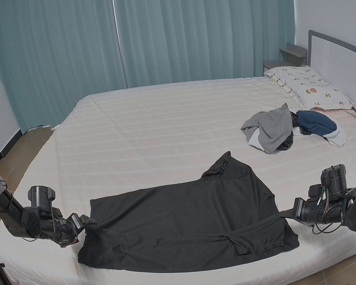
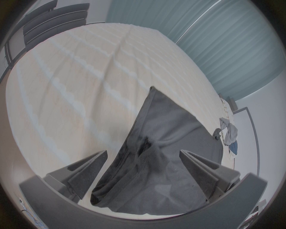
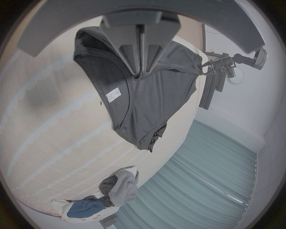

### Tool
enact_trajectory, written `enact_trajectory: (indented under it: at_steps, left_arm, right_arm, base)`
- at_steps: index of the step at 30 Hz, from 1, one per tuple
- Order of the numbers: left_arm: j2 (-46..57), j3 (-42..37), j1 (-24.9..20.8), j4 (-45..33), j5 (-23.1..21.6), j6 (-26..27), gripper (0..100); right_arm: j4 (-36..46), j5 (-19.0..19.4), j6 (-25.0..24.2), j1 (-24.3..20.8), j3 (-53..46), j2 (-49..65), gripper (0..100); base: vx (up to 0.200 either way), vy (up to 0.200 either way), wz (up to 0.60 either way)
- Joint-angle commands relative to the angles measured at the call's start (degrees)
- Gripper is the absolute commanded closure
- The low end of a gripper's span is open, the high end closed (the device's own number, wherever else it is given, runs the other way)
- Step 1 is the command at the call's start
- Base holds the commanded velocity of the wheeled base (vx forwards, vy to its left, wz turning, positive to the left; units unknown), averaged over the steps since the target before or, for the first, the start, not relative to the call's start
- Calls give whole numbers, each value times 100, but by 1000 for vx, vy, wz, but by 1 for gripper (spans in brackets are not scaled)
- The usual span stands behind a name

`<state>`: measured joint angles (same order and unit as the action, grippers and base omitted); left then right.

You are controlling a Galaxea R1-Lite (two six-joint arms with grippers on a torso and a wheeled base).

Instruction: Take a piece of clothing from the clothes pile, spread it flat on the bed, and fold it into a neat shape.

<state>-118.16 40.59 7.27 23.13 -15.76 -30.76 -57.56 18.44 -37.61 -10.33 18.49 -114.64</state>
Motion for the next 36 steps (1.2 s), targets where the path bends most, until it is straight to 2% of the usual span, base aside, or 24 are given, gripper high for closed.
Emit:
enact_trajectory:
  at_steps: [1, 3, 5, 9, 16, 29, 30, 36]
  left_arm:
    - [-146, 520, 73, -36, -15, -141, 0]
    - [-225, 678, 73, -36, -15, -220, 0]
    - [-594, 1302, 47, -63, -41, -475, 0]
    - [-1218, 2102, 3, -98, -15, -493, 0]
    - [-1833, 3341, -129, -933, -6, -458, 0]
    - [-2237, 3877, -190, -1021, -41, -414, 0]
    - [-2299, 3930, -190, -1021, -41, -414, 100]
    - [-2325, 4026, -182, -1029, -41, -466, 100]
  right_arm:
    - [-9, 1, -1, -5, 32, -14, 100]
    - [-9, 10, -1, -5, 40, 3, 100]
    - [-18, 45, -1, -49, 40, 29, 100]
    - [-18, 45, -1, -49, 5, 38, 100]
    - [-27, 45, -18, -31, -30, 38, 100]
    - [-27, 45, -18, -31, -12, 21, 100]
    - [-27, 45, -18, -31, -12, 12, 100]
    - [-27, 45, -18, 4, -30, -32, 100]
  base:
    - [0, 0, 0]
    - [0, 0, 0]
    - [0, 0, 0]
    - [0, 0, 0]
    - [0, 0, 0]
    - [0, 0, 0]
    - [0, 0, 0]
    - [0, 0, 0]
